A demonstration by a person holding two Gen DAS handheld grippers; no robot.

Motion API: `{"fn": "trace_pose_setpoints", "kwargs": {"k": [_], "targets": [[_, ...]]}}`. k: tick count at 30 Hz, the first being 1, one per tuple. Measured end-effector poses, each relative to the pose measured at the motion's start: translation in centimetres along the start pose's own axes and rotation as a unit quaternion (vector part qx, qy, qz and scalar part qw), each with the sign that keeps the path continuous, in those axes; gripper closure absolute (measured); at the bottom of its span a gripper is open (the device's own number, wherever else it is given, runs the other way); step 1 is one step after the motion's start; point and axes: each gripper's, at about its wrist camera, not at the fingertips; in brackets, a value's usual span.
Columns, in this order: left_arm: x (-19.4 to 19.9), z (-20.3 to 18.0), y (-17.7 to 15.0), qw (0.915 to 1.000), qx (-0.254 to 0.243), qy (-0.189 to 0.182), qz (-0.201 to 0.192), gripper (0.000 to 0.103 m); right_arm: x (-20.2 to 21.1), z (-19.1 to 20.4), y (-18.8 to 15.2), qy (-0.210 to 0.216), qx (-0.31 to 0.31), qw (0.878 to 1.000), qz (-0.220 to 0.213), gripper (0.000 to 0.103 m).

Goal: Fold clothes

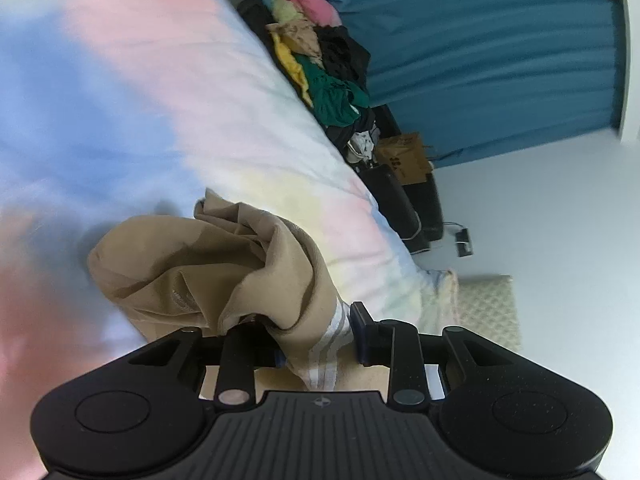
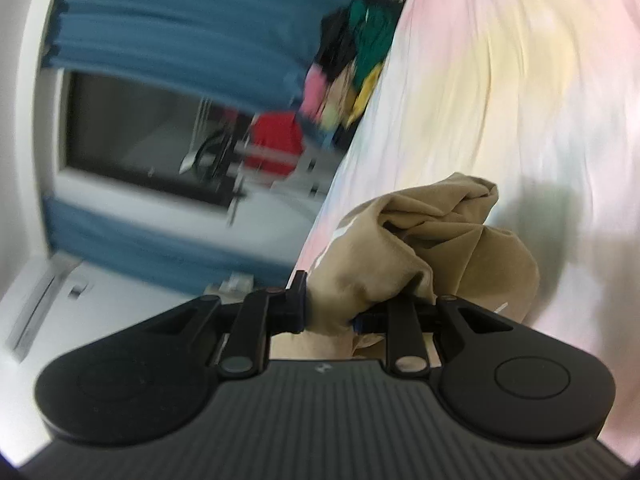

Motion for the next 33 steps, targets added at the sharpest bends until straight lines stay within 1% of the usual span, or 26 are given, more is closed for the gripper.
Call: {"fn": "trace_pose_setpoints", "kwargs": {"k": [2, 4, 6, 8, 9, 11, 12, 13, 15, 17, 19, 21, 24, 26, 28, 30, 32, 33], "targets": [[-3.0, -3.7, 1.8, 0.9999, -0.012, -0.001, -0.011, 0.074, -1.8, 0.0, 3.4, -0.004, 0.017, 1.0, -0.022, 0.078], [-5.2, -7.5, 3.0, 0.9994, -0.027, -0.008, -0.021, 0.074, -3.7, 0.0, 6.7, -0.006, 0.035, 0.998, -0.046, 0.078], [-7.7, -11.0, 5.0, 0.9985, -0.044, -0.018, -0.029, 0.074, -5.5, 0.6, 9.7, -0.005, 0.064, 0.996, -0.065, 0.078], [-9.9, -13.8, 7.0, 0.9972, -0.057, -0.031, -0.037, 0.074, -7.1, 0.8, 12.1, 0.003, 0.091, 0.992, -0.086, 0.078], [-11.1, -14.9, 7.6, 0.9964, -0.063, -0.032, -0.046, 0.073, -7.8, 0.6, 13.0, 0.005, 0.101, 0.99, -0.094, 0.079], [-13.7, -16.9, 8.2, 0.9944, -0.077, -0.03, -0.066, 0.073, -9.1, -0.4, 14.5, 0.003, 0.115, 0.988, -0.106, 0.078], [-14.9, -17.2, 8.1, 0.9933, -0.086, -0.022, -0.073, 0.072, -9.6, -1.3, 14.9, -0.004, 0.121, 0.987, -0.108, 0.078], [-15.9, -17.0, 7.8, 0.9925, -0.096, -0.012, -0.076, 0.072, -9.9, -2.5, 15.1, -0.014, 0.122, 0.986, -0.11, 0.078], [-19.6, -16.3, 7.3, 0.9913, -0.113, 0.004, -0.068, 0.073, -10.2, -5.6, 14.8, -0.035, 0.11, 0.988, -0.106, 0.078], [-21.4, -13.0, 5.7, 0.9906, -0.125, 0.018, -0.052, 0.073, -10.2, -9.3, 14.0, -0.057, 0.08, 0.991, -0.093, 0.078], [-22.2, -10.1, 3.6, 0.988, -0.144, 0.03, -0.047, 0.073, -9.6, -12.8, 12.6, -0.076, 0.04, 0.993, -0.078, 0.078], [-22.7, -7.3, 1.4, 0.9845, -0.165, 0.04, -0.045, 0.074, -8.7, -15.3, 10.9, -0.091, 0.008, 0.994, -0.063, 0.079], [-22.6, -4.1, -1.6, 0.9781, -0.197, 0.05, -0.046, 0.074, -7.1, -17.4, 7.9, -0.1, -0.007, 0.994, -0.042, 0.078], [-22.5, -2.4, -2.8, 0.9764, -0.204, 0.056, -0.042, 0.073, -6.3, -18.6, 6.6, -0.105, -0.021, 0.994, -0.035, 0.078], [-22.6, -1.5, -3.7, 0.9719, -0.222, 0.069, -0.038, 0.073, -5.7, -20.0, 5.5, -0.116, -0.04, 0.992, -0.031, 0.076], [-22.6, -0.8, -4.5, 0.9661, -0.243, 0.08, -0.039, 0.065, -5.2, -21.1, 4.7, -0.114, -0.063, 0.991, -0.038, 0.076], [-22.0, -0.7, -4.9, 0.9619, -0.254, 0.087, -0.049, 0.061, -4.8, -21.2, 4.2, -0.11, -0.082, 0.989, -0.048, 0.074], [-21.6, -1.0, -5.0, 0.9592, -0.261, 0.097, -0.051, 0.053, -4.6, -20.7, 4.1, -0.118, -0.087, 0.988, -0.048, 0.074]]}}
Point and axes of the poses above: each gripper's, at about its wrist camera, not at the fingertips, and x roughly against the way its jaws point, z to its left, y to its top, and after that the axes turned 15 degrees about y, right-handed
